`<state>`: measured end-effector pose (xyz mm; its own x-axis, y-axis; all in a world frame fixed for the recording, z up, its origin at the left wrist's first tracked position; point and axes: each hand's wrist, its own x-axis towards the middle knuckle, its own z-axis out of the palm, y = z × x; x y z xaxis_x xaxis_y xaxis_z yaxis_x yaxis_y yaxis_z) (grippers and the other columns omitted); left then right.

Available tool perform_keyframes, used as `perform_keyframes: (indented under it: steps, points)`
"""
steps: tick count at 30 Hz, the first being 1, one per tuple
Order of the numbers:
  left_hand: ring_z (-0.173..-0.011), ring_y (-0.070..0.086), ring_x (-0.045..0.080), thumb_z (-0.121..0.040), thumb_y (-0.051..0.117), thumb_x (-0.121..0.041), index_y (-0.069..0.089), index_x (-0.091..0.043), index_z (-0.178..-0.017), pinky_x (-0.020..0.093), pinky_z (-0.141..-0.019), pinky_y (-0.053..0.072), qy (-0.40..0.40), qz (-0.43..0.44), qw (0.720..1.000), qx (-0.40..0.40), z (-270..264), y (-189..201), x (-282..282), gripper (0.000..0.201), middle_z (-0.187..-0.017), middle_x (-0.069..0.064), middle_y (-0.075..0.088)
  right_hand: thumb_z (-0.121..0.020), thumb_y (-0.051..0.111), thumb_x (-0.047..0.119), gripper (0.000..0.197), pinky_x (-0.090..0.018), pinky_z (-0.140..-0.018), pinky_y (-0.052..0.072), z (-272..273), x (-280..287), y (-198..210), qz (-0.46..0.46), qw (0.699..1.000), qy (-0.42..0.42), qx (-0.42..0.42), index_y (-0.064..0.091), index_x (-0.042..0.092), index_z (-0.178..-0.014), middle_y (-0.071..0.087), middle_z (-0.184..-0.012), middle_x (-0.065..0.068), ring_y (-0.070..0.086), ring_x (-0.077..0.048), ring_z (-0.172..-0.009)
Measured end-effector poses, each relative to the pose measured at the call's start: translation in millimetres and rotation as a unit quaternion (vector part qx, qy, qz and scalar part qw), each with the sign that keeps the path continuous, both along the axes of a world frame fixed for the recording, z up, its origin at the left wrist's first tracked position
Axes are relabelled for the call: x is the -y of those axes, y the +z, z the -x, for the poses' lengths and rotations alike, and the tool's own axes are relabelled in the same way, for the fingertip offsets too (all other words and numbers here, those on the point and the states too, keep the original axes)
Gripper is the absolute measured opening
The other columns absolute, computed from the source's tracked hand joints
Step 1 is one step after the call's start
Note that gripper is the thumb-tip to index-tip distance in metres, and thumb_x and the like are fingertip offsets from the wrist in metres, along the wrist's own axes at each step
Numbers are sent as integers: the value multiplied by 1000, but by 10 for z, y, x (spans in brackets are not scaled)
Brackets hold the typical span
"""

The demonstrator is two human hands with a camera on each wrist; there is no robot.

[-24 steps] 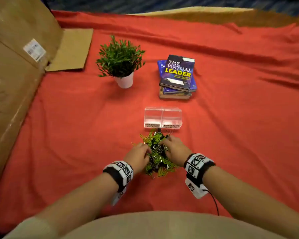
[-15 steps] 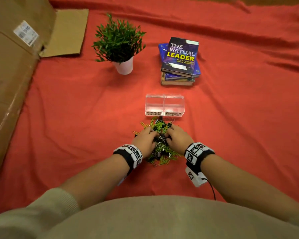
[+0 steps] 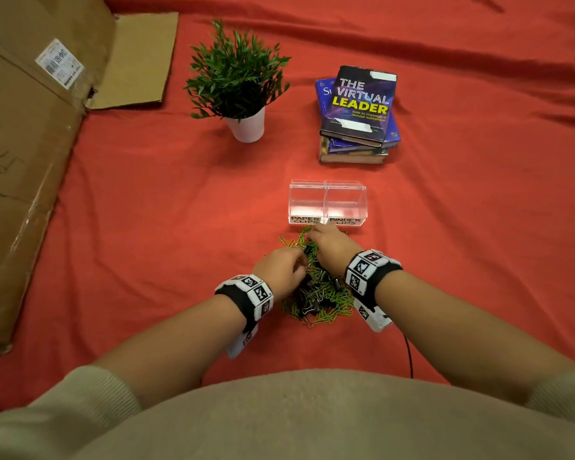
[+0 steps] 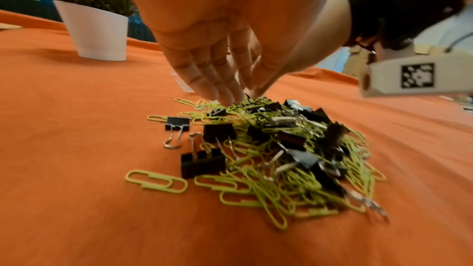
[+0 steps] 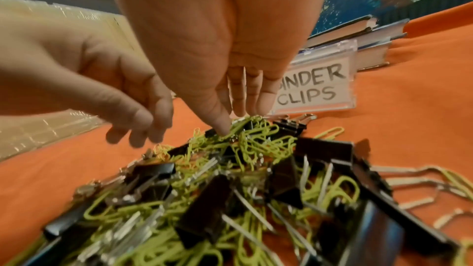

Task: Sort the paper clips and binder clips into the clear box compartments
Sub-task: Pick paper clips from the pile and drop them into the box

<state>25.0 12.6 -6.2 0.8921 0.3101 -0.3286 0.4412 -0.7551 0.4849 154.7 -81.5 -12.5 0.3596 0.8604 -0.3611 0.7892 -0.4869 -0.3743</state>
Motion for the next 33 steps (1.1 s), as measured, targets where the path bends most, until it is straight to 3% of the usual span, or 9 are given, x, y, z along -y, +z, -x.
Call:
perform_keyframes:
  steps: [3,6,11,15,19,21,25,29,33]
  points:
    - [-106,55,20,-90,53,-18,59,-18,-112,33,-87,47,39,-7,999,-6,-98,-45,-112,23,-113,1,56,-80,55,-5,58,-42,-103,42,-6,21,-76,16,1000,14,22,46,10,-135,45,-130,-8,40,-27,-121]
    - [-117,48,23,-89,55,-14,51,-14,-128,37,-97,46,36,-21,999,-16,-195,-125,-165,40,-120,4,51,-84,52,-1,40,-40,-98,44,-7,48,-109,2,999,16,37,55,5,-124,51,-119,-10,43,-27,-114]
    - [-113,48,23,-86,56,-5,44,-14,-137,37,-93,48,-11,-42,998,-36,-326,-234,-157,54,-119,4,47,-89,52,5,22,-34,-92,44,2,117,-158,3,999,-10,35,60,3,-109,54,-111,-10,46,-26,-106]
    - [-107,52,23,-86,58,-8,55,-14,-124,37,-89,49,-39,-64,997,-36,-327,-279,-165,39,-113,3,52,-92,54,14,17,-32,-91,41,-60,158,-74,26,998,-55,-11,60,6,-106,54,-110,-8,44,-24,-107]
    - [-102,55,25,-86,60,-10,59,-13,-104,37,-84,47,-49,-59,997,-21,-302,-274,-199,19,-108,5,56,-91,59,20,5,-24,-60,44,-138,139,164,17,979,-156,-130,60,15,-90,60,-86,-3,50,-13,-67]
    - [-99,56,25,-86,59,-10,59,-12,-98,37,-82,47,-44,-53,997,-20,-288,-269,-208,12,-106,5,58,-91,58,20,8,-25,-56,44,-213,102,325,-6,969,-175,-176,61,13,-90,61,-79,-4,50,-13,-60]
    - [-95,56,25,-89,56,-9,55,-11,-91,35,-79,45,-38,-40,998,-35,-246,-278,-218,3,-101,6,60,-92,57,15,9,-31,-60,51,-389,-140,589,-59,956,-208,-201,60,8,-89,66,-87,-11,56,-17,-66]
    - [-97,55,29,-91,52,-7,55,-8,-94,37,-81,45,-48,-23,997,-58,-203,-269,-226,4,-104,11,60,-91,57,13,13,-37,-73,49,-470,-474,644,-40,981,-179,-67,61,1,-91,64,-91,-16,59,-28,-82]
    - [-94,57,27,-92,52,-7,58,-6,-98,33,-79,43,-10,19,999,-26,-162,-169,-224,8,-102,10,62,-91,56,14,22,-31,-86,45,-425,-535,559,-27,990,-135,2,60,2,-109,56,-114,-14,57,-28,-101]
